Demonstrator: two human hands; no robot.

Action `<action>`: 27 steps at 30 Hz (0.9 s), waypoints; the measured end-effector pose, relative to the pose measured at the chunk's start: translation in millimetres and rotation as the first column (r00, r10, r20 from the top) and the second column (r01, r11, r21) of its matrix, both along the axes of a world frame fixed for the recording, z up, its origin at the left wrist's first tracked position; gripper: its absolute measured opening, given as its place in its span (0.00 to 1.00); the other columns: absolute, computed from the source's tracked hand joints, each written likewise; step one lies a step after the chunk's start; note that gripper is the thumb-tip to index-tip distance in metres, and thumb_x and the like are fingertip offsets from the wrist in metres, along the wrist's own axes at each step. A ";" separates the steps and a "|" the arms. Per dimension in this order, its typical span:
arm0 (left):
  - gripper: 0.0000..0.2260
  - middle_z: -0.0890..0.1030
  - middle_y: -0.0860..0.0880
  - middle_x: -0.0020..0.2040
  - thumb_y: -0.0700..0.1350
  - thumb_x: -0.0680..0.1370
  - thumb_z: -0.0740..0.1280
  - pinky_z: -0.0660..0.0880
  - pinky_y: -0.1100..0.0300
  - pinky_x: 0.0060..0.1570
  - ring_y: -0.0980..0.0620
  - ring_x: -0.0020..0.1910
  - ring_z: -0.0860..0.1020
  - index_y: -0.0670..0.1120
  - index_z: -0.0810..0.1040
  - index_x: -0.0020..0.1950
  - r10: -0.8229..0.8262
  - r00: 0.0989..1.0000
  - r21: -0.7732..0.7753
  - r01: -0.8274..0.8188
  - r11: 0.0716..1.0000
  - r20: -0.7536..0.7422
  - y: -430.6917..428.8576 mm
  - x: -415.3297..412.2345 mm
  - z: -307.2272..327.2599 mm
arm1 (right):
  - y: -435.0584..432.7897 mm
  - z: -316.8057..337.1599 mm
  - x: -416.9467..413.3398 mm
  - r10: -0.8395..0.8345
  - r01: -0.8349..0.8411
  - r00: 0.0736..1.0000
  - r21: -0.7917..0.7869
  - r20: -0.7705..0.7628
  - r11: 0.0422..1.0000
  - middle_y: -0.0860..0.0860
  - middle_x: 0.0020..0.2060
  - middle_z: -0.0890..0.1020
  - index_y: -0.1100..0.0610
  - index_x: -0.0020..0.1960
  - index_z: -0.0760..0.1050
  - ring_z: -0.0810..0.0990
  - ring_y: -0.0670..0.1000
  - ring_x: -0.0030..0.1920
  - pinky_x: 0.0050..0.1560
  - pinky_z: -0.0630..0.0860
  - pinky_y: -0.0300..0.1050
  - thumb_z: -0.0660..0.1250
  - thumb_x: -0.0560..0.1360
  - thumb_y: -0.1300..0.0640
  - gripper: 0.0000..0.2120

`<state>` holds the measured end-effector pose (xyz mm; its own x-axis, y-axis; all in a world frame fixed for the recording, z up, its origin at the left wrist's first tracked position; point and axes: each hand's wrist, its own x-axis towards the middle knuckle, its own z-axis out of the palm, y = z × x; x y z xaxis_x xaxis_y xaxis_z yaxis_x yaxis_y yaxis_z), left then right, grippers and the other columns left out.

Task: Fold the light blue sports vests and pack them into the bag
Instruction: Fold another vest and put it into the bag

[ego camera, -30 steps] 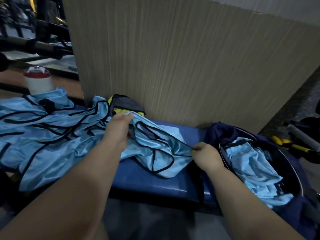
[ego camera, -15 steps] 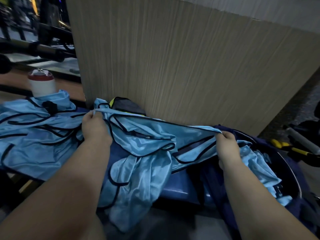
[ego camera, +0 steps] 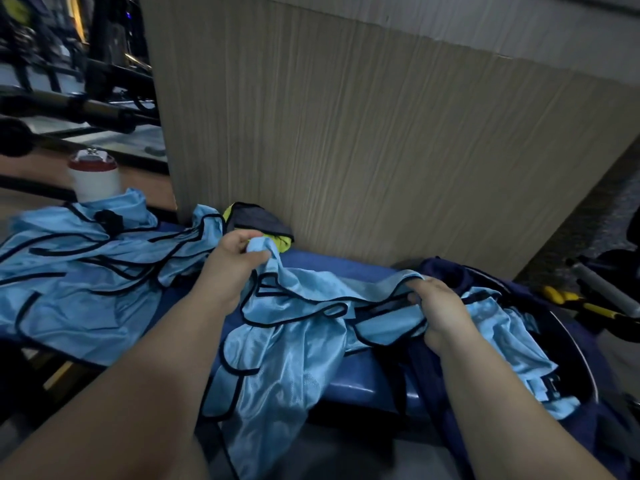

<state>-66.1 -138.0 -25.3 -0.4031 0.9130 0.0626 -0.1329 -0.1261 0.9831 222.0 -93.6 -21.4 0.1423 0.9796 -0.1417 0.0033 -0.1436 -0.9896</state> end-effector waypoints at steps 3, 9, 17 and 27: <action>0.14 0.78 0.49 0.47 0.36 0.74 0.72 0.76 0.56 0.50 0.51 0.46 0.79 0.45 0.75 0.58 -0.022 1.000 0.023 0.022 1.000 -0.012 -12.2 5.9 4.1 | -9.4 9.5 -1.5 0.072 -0.070 0.997 0.052 -0.026 0.996 0.50 0.29 0.77 0.57 0.44 0.76 0.76 0.50 0.30 0.35 0.71 0.45 0.69 0.76 0.61 0.03; 0.13 0.79 0.46 0.54 0.37 0.76 0.70 0.76 0.54 0.53 0.49 0.51 0.79 0.49 0.75 0.58 -0.042 0.999 0.048 0.042 0.998 -0.006 -27.5 10.9 21.7 | -30.3 47.4 -4.5 0.295 -0.261 0.907 0.149 -0.300 0.954 0.52 0.40 0.82 0.54 0.57 0.74 0.82 0.50 0.39 0.42 0.78 0.46 0.67 0.76 0.64 0.12; 0.18 0.77 0.56 0.55 0.32 0.76 0.66 0.75 0.50 0.60 0.51 0.57 0.76 0.56 0.75 0.53 0.041 0.957 0.192 0.015 0.981 -0.287 -51.5 16.5 88.7 | -52.4 95.3 9.0 0.452 -0.325 0.828 0.374 -0.332 0.869 0.53 0.46 0.84 0.52 0.63 0.74 0.82 0.51 0.45 0.45 0.81 0.44 0.54 0.76 0.73 0.24; 0.27 0.76 0.62 0.56 0.29 0.73 0.59 0.68 0.57 0.29 0.51 0.30 0.69 0.63 0.74 0.51 0.100 0.881 0.217 0.002 0.976 -0.462 -84.2 24.8 156.2 | -78.7 130.4 23.4 0.478 -0.363 0.871 0.508 -0.114 0.781 0.51 0.45 0.81 0.54 0.64 0.74 0.80 0.48 0.45 0.48 0.79 0.39 0.60 0.73 0.80 0.28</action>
<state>-41.3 -222.1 130.9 -0.3234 0.8388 0.4380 0.3474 -0.3254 0.8795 245.3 -172.3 109.0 -0.2786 0.8904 0.3600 -0.2733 0.2858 -0.9185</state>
